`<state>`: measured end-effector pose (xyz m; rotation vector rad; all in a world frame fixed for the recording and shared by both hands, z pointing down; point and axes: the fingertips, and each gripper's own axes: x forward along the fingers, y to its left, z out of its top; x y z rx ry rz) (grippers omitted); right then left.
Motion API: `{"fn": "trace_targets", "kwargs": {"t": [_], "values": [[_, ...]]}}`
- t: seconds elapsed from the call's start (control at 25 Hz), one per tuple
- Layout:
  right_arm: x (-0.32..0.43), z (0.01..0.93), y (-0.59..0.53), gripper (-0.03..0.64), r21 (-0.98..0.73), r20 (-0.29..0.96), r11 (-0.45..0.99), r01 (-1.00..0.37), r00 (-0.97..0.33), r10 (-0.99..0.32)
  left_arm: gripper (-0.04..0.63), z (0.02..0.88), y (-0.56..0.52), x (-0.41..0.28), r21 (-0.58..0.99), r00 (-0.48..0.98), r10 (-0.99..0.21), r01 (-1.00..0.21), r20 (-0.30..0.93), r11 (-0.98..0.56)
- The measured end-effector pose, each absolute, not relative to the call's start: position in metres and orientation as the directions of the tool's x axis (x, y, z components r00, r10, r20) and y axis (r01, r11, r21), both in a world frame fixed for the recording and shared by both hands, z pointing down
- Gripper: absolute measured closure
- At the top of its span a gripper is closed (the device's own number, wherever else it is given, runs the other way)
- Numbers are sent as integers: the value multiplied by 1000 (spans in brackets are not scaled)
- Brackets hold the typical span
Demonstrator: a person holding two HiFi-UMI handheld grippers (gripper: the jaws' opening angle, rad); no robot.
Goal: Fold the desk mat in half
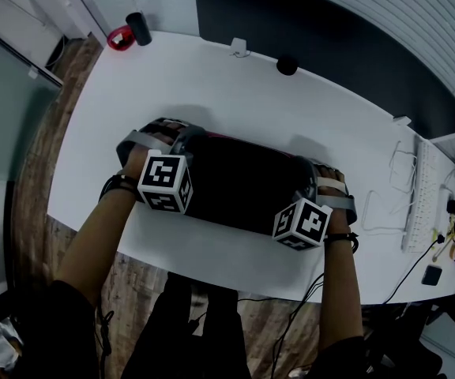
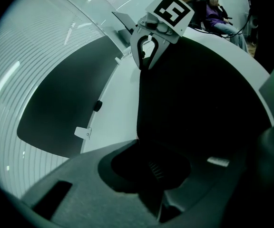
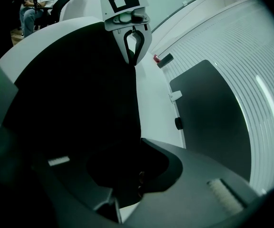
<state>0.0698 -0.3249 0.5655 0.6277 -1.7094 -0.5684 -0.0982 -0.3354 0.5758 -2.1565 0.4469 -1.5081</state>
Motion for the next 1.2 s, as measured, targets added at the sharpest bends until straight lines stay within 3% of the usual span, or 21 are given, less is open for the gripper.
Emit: {"fn": "trace_targets", "kwargs": {"t": [0.44,0.68,0.92,1.2], "values": [[75,563,-329,520,699,674,695,-170,-166,-719,540,574,-339,-99,-567,354,-542,-40,762,-823],[77,561,-330,508,712,652,673,-202,-164,-740,488,570,-346,-101,-571,355,-567,-106,743,-814],[87,555,-334,479,691,633,638,-339,-143,-761,482,569,-348,-105,-525,355,-583,-252,731,-813],[103,537,-334,488,654,598,576,-491,-133,-791,482,562,-346,-108,-514,349,-596,-305,723,-802]]}}
